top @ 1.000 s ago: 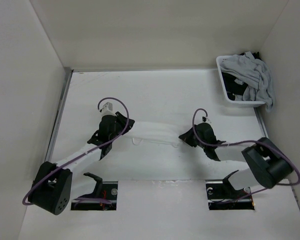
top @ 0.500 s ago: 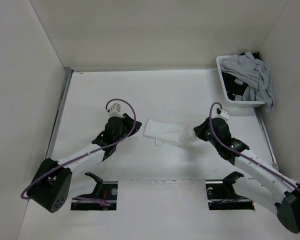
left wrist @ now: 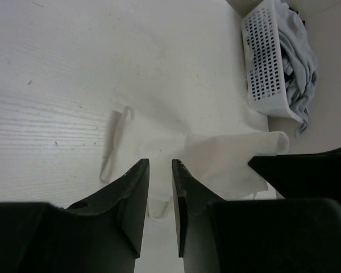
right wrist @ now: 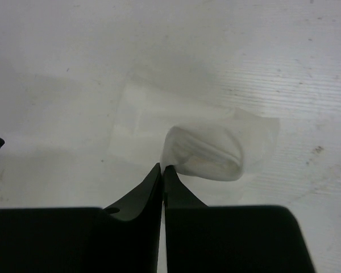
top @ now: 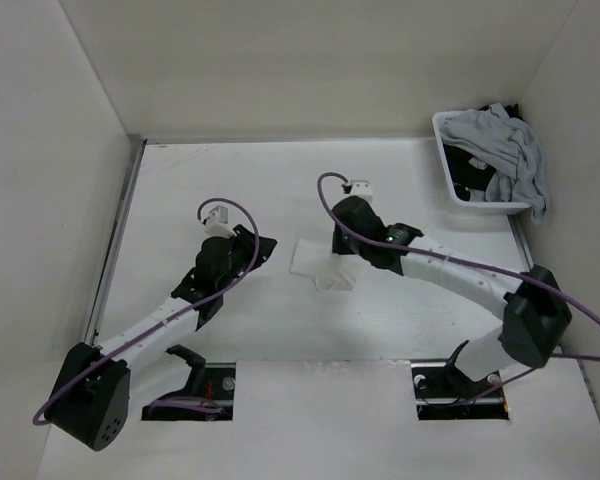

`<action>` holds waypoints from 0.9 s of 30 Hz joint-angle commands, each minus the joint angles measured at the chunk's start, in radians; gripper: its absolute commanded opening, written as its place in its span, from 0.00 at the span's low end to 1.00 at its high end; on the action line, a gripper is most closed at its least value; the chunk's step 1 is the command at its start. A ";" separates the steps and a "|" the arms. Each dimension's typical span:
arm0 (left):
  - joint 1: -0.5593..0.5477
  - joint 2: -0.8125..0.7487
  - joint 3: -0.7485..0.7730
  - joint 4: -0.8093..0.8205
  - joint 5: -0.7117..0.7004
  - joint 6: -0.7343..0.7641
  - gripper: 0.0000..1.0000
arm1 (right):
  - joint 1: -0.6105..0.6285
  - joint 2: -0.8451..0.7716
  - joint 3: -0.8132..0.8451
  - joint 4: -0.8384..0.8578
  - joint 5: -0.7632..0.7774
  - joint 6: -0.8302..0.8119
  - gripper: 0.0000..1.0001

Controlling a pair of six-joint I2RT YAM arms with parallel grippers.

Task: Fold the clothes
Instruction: Fold the tank top

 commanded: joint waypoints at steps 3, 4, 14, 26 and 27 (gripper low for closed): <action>0.055 -0.043 -0.025 0.043 0.059 -0.010 0.22 | 0.078 0.218 0.224 -0.105 0.022 -0.068 0.06; 0.071 -0.050 -0.030 0.043 0.070 -0.013 0.22 | 0.091 0.266 0.264 -0.120 0.017 -0.071 0.06; 0.155 -0.083 -0.042 0.045 0.125 -0.038 0.23 | 0.157 0.417 0.436 -0.127 0.020 -0.051 0.38; -0.132 0.247 0.070 0.224 -0.027 -0.052 0.21 | 0.002 0.162 -0.070 0.471 -0.271 0.033 0.03; -0.135 0.284 0.071 0.244 -0.031 -0.061 0.20 | -0.019 0.171 -0.099 0.540 -0.306 0.052 0.02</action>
